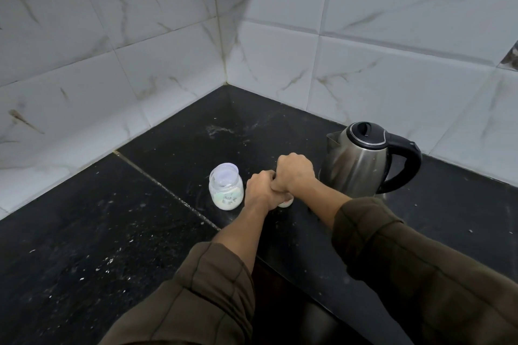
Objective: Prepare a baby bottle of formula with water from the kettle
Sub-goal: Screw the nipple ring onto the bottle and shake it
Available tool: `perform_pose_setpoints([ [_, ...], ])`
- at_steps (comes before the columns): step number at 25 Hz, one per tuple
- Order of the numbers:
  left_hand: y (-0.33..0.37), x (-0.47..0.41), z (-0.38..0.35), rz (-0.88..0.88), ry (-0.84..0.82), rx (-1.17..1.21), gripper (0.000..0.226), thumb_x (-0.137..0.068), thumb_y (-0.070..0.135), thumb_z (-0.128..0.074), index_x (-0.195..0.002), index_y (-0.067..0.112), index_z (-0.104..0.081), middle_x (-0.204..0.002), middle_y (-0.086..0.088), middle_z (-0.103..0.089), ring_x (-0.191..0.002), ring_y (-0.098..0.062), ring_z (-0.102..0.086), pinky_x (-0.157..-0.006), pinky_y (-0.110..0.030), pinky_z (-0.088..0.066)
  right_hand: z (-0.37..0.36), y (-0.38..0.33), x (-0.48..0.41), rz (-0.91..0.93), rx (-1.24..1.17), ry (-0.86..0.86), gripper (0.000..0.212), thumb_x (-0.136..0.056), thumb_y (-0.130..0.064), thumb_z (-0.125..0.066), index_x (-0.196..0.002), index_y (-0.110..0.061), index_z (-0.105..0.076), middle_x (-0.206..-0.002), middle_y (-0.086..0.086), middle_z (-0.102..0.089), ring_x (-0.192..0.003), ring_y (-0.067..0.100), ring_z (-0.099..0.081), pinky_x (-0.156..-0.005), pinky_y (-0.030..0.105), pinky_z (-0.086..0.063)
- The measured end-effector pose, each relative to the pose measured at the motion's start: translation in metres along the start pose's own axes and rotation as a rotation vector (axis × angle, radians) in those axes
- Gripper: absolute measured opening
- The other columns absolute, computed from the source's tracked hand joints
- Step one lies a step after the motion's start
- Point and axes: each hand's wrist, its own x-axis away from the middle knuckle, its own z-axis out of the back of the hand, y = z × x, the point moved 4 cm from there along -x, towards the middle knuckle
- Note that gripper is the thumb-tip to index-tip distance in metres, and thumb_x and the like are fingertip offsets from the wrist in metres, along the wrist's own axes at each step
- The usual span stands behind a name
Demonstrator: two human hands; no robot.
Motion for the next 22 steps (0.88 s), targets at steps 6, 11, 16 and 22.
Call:
perform_pose_setpoints([
  [6,-0.002,0.001,0.000,0.013,-0.001,0.055,0.026,-0.070,0.042,-0.080,-0.086,0.026,-0.068,-0.085,0.006,-0.074,-0.093,-0.022,-0.067,-0.075,-0.030,-0.047,-0.002,0.004,0.005,-0.156,-0.127,-0.027,0.031,-0.090,-0.043,-0.067,-0.096,-0.013,-0.064,-0.086,0.004,-0.065,-0.082,0.024,-0.069,-0.076,0.040,-0.063],
  [11,-0.003,0.006,0.000,0.021,0.000,0.103,0.030,-0.072,0.043,-0.081,-0.090,0.029,-0.062,-0.088,0.007,-0.069,-0.090,-0.019,-0.062,-0.075,-0.030,-0.045,0.023,0.031,0.013,-0.227,-0.306,-0.288,0.048,-0.072,-0.046,-0.084,-0.092,-0.007,-0.065,-0.080,0.012,-0.075,-0.071,0.028,-0.077,-0.077,0.041,-0.066],
  [16,-0.001,0.001,-0.002,-0.014,-0.050,0.056,0.065,-0.068,0.045,-0.091,-0.124,0.025,-0.064,-0.114,0.004,-0.070,-0.111,-0.020,-0.063,-0.091,-0.033,-0.048,0.025,0.076,0.030,-0.326,-0.240,-0.238,0.048,-0.077,-0.042,-0.087,-0.100,-0.005,-0.067,-0.086,0.011,-0.072,-0.091,0.031,-0.076,-0.086,0.046,-0.063],
  [22,0.011,0.006,-0.009,-0.065,-0.030,0.052,0.039,-0.071,0.038,-0.085,-0.103,0.024,-0.069,-0.099,0.002,-0.072,-0.100,-0.021,-0.067,-0.077,-0.031,-0.046,0.003,0.097,0.057,-0.375,-0.092,-0.261,0.054,-0.080,-0.035,-0.085,-0.123,-0.013,-0.062,-0.109,0.010,-0.063,-0.098,0.032,-0.066,-0.087,0.042,-0.058],
])
